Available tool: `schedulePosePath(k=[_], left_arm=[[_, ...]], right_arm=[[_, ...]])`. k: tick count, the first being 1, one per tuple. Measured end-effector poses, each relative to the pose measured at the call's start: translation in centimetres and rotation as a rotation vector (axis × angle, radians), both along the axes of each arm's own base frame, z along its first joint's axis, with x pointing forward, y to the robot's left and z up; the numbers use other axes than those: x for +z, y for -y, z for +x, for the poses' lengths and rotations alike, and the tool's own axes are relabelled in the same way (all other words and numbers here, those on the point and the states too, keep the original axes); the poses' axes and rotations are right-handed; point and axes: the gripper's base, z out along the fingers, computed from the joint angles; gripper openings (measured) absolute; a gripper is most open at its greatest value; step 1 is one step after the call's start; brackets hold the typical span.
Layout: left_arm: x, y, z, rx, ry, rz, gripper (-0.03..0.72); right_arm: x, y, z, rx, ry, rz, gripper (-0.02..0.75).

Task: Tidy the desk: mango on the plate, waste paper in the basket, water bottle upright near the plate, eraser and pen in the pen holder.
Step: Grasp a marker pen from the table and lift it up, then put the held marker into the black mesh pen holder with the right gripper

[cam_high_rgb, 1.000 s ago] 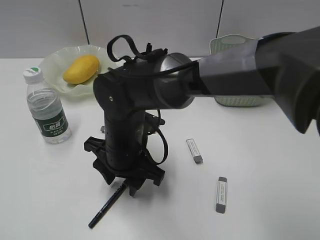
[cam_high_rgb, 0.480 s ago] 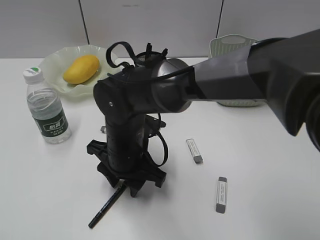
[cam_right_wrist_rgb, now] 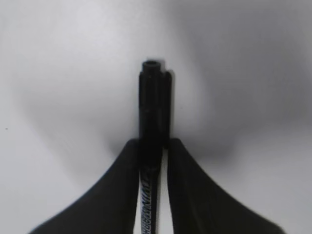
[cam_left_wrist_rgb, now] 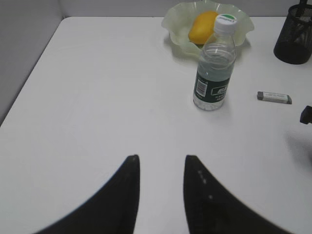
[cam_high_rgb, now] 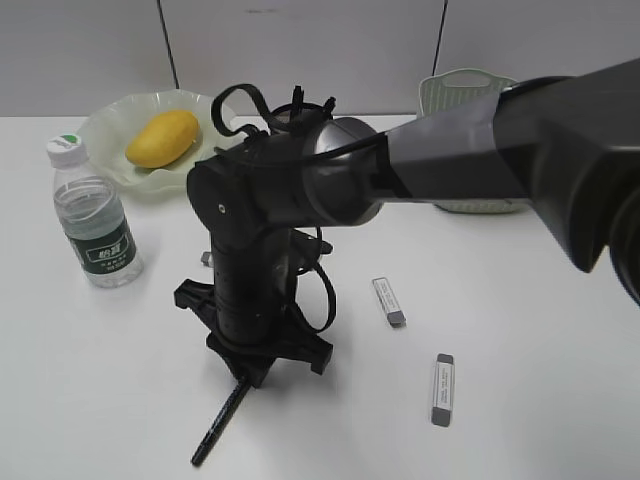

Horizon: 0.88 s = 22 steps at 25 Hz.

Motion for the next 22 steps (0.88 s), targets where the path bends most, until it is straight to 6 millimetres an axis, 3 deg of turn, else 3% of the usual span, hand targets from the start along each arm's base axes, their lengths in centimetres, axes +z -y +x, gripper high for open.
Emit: schedulePosePath(k=[2,7,14,22], left_arm=[[0.0,0.0,0.0,0.001,0.0,0.001,0.239],[0.0,0.0,0.0,0.003,0.0,0.004,0.239],[0.0,0.0,0.0,0.002,0.0,0.002,0.239],[0.0,0.0,0.0,0.001,0.0,0.002,0.239]], right_arm=[[0.1,0.0,0.0,0.001,0.002,0.002,0.138],[0.1,0.0,0.0,0.071,0.011,0.002,0.133],[0.1,-0.2,0.2,0.476,0.078,0.02,0.132],[0.2,0.8,-0.7,0.893,-0.009,-0.035,0.13]])
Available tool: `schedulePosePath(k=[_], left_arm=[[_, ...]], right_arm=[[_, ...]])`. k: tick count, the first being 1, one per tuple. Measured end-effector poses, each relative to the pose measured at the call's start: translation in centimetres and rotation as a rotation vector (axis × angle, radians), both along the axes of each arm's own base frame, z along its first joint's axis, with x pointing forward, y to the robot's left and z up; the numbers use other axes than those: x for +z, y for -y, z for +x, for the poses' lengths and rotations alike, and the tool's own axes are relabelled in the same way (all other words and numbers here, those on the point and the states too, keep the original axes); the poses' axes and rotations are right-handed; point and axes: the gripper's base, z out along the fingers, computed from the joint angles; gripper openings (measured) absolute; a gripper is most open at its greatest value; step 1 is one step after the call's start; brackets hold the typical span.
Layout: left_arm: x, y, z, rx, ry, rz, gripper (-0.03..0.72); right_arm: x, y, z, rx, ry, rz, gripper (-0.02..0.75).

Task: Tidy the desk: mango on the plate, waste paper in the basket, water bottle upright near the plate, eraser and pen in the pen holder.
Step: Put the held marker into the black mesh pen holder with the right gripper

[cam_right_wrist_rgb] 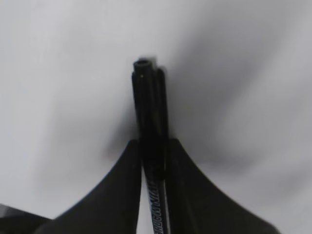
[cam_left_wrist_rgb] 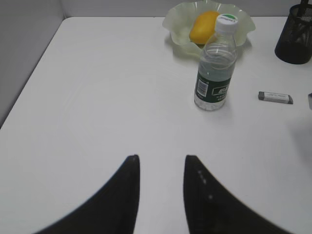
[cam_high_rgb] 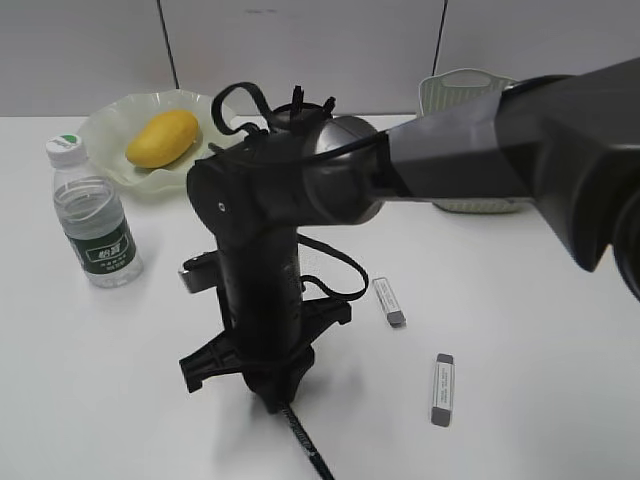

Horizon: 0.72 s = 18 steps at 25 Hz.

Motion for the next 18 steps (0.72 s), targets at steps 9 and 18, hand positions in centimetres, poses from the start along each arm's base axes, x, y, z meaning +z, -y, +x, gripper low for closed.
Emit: schedulePosePath(k=[9,18], left_arm=[[0.0,0.1,0.0,-0.005,0.0,-0.007,0.239],[0.0,0.0,0.0,-0.002,0.0,-0.002,0.239]], right_arm=[[3.7,-0.2,-0.5,0.24,0.006,0.102,0.123],[9.4,2.1,-2.1,0.267,0.213,0.297,0.122]])
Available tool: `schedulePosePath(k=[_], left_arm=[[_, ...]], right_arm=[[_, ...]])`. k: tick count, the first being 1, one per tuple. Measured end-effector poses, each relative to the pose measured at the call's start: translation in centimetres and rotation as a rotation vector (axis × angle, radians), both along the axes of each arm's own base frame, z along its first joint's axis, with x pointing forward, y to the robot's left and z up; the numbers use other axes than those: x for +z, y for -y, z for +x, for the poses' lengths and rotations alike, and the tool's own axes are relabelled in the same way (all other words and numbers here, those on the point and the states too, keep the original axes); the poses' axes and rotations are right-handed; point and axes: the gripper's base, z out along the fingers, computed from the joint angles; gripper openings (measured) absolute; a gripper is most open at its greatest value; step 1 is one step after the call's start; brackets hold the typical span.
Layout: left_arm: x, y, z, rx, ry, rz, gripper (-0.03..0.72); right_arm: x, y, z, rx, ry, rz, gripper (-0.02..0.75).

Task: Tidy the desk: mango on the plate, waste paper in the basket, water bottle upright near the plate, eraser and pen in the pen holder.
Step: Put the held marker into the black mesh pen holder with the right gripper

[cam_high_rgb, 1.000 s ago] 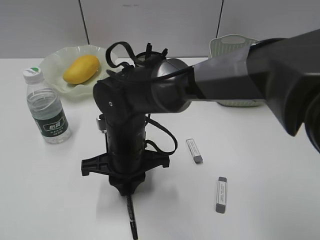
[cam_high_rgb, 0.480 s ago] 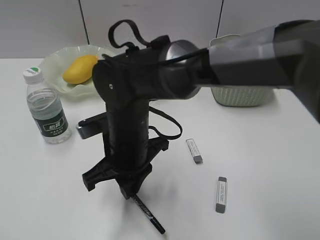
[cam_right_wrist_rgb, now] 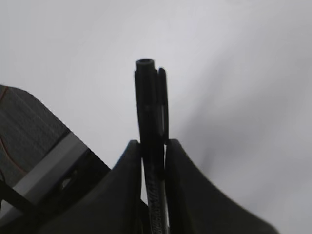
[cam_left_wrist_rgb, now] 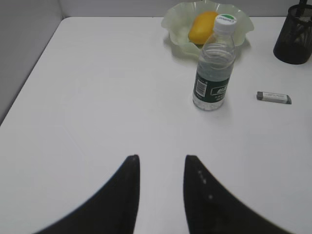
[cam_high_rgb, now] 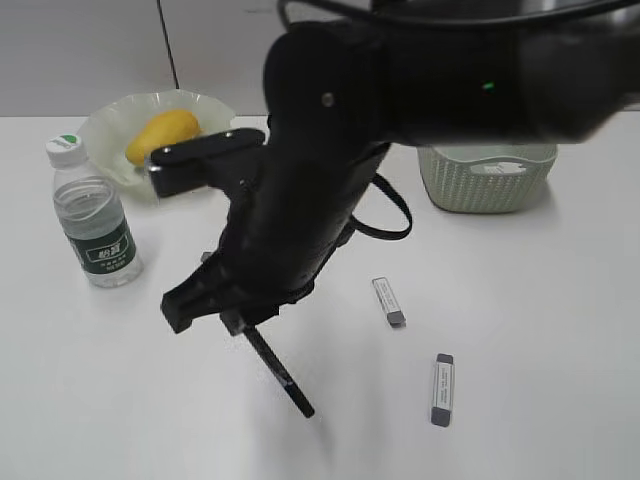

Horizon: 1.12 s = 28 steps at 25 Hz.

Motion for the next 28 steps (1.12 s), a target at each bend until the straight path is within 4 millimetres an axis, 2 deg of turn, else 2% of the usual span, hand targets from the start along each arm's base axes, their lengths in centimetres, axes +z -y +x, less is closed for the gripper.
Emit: schedulePosePath(k=[5,10,16,22,24,28], left_arm=[[0.0,0.0,0.0,-0.001,0.0,-0.001,0.239],[0.0,0.0,0.0,-0.004,0.0,-0.005,0.239],[0.0,0.0,0.0,-0.004,0.0,-0.005,0.239],[0.0,0.0,0.0,-0.004,0.0,-0.005,0.239],[0.0,0.0,0.0,-0.004,0.0,-0.005,0.239],[0.0,0.0,0.0,-0.004,0.0,-0.005,0.239]], right_arm=[[3.7,2.5,-1.3,-0.026,0.189,0.195,0.122],[5.3,5.7,-1.5,-0.101,0.335,0.334,0.122],[8.6,8.5,1.1,-0.185,0.581,0.48,0.119],[9.9,11.2,4.6,-0.313,0.758,0.566,0.118],[10.4,11.6,5.3,-0.335,0.823,0.612,0.118],[11.4,10.6,6.7,-0.302,0.947,0.683,0.118]])
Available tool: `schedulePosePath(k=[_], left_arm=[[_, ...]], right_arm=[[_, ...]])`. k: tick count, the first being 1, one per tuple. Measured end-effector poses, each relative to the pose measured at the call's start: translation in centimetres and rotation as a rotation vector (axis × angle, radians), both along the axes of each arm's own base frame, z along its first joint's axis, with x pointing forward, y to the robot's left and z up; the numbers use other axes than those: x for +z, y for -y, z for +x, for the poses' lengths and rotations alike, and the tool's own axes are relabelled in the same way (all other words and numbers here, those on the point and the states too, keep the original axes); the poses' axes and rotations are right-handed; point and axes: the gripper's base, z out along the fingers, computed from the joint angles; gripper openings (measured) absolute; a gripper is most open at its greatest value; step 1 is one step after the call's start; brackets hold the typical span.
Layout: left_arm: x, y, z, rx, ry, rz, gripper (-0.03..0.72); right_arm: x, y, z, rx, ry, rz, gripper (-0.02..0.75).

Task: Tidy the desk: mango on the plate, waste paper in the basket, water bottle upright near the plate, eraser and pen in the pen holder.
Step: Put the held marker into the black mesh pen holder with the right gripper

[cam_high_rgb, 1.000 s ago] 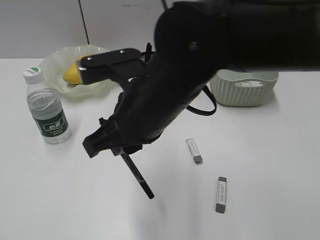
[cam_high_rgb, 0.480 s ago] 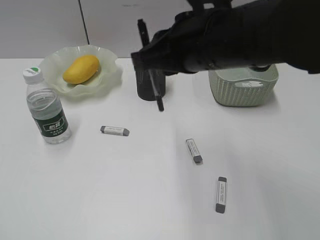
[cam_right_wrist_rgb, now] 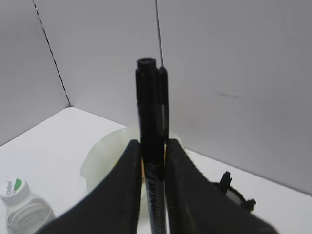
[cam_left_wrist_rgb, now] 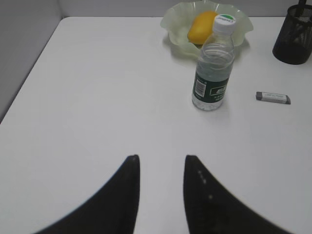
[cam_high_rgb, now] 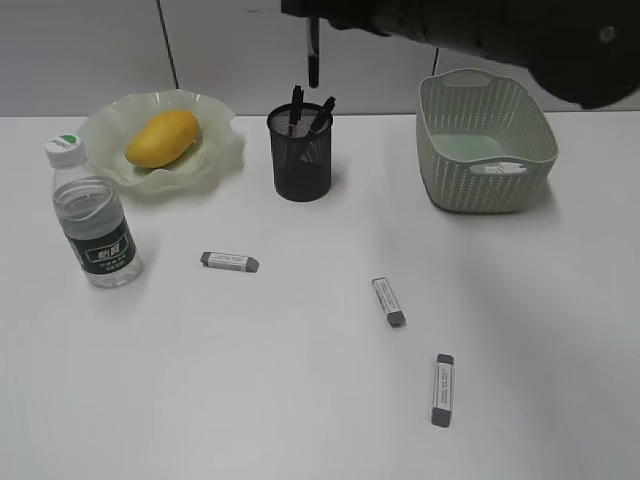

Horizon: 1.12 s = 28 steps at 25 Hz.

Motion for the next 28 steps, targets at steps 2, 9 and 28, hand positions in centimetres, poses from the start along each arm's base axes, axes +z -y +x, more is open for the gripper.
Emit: schedulePosePath(k=[2,9,28], left_arm=[[0.0,0.0,0.0,0.0,0.0,0.0,0.239],[0.0,0.0,0.0,0.0,0.0,0.0,0.239],[0.0,0.0,0.0,0.0,0.0,0.0,0.239]], right_arm=[[0.0,-0.8,1.2,0.004,0.034,0.001,0.118],[-0.6,-0.3,5.7,-0.08,0.067,0.056,0.116],[-9.2,-3.3,13.0,-0.115,0.047,0.013,0.116]])
